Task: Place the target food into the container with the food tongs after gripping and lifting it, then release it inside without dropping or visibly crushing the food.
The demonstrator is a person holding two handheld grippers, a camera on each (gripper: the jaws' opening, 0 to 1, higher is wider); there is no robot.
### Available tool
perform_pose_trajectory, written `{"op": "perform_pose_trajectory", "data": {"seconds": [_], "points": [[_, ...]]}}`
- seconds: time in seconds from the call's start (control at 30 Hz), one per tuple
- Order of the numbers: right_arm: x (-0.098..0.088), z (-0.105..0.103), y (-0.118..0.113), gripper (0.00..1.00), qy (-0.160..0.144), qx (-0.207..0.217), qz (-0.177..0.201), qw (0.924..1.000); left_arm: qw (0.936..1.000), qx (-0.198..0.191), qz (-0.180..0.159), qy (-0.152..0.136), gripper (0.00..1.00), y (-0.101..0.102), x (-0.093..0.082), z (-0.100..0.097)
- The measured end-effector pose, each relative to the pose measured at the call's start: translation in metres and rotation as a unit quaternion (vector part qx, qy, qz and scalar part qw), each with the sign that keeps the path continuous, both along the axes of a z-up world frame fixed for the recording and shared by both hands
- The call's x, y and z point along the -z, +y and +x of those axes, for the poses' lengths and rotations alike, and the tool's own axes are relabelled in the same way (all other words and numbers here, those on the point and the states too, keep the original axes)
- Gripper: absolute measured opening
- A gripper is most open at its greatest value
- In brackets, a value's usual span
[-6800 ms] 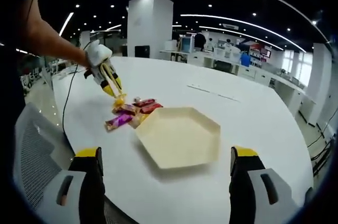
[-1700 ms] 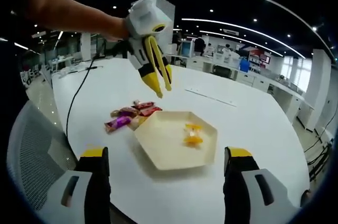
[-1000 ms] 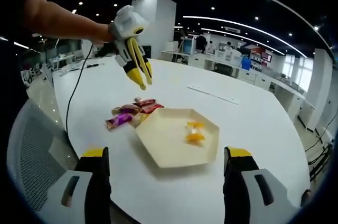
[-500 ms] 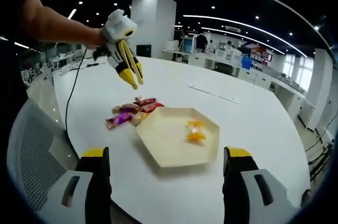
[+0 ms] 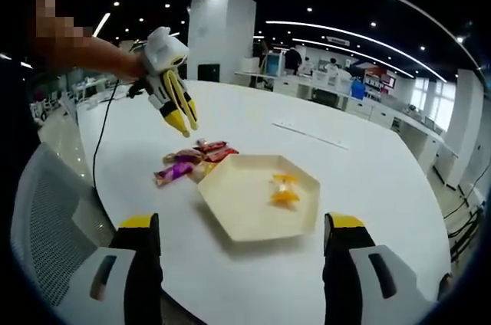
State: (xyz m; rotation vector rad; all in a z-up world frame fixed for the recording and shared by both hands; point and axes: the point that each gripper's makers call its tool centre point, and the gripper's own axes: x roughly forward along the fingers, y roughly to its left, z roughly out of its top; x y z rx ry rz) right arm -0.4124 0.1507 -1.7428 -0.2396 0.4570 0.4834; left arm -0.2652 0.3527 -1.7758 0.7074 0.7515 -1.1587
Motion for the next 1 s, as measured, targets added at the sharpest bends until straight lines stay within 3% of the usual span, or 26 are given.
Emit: {"op": "perform_pose_trajectory", "data": {"seconds": [0.03,0.1,0.3,0.53,0.67,0.77,0.8,1.0], "points": [[0.0,0.0,0.0,0.86,0.0,0.0,0.0,1.0,0.9998,0.013,-0.012,-0.011,0.22,-0.003,0.001,0.001],[0.001,0.0,0.0,0.86,0.002,-0.001,-0.004,1.0,0.9999,-0.008,-0.008,0.001,0.22,0.001,0.007,0.001],[0.0,0.0,0.0,0.85,0.0,0.0,-0.004,1.0,0.9999,-0.012,-0.006,0.009,0.22,0.005,0.023,-0.002],[0.002,-0.001,0.0,0.84,0.005,0.001,-0.006,1.0,0.9981,-0.046,-0.018,0.037,0.23,0.006,0.037,-0.004],[0.002,0.0,-0.001,0.84,0.006,0.003,-0.005,1.0,0.9975,-0.056,-0.023,0.037,0.24,0.003,0.043,0.0],[0.002,0.0,-0.002,0.84,0.007,0.004,-0.004,1.0,0.9962,-0.059,-0.019,0.061,0.24,0.003,0.049,-0.007],[0.003,0.0,-0.002,0.84,0.007,0.004,-0.005,1.0,0.9966,-0.054,-0.03,0.054,0.24,-0.002,0.046,-0.005],[0.004,-0.001,-0.001,0.83,0.011,0.003,-0.006,0.9999,0.9975,-0.053,-0.019,0.042,0.22,-0.001,0.047,-0.002]]}}
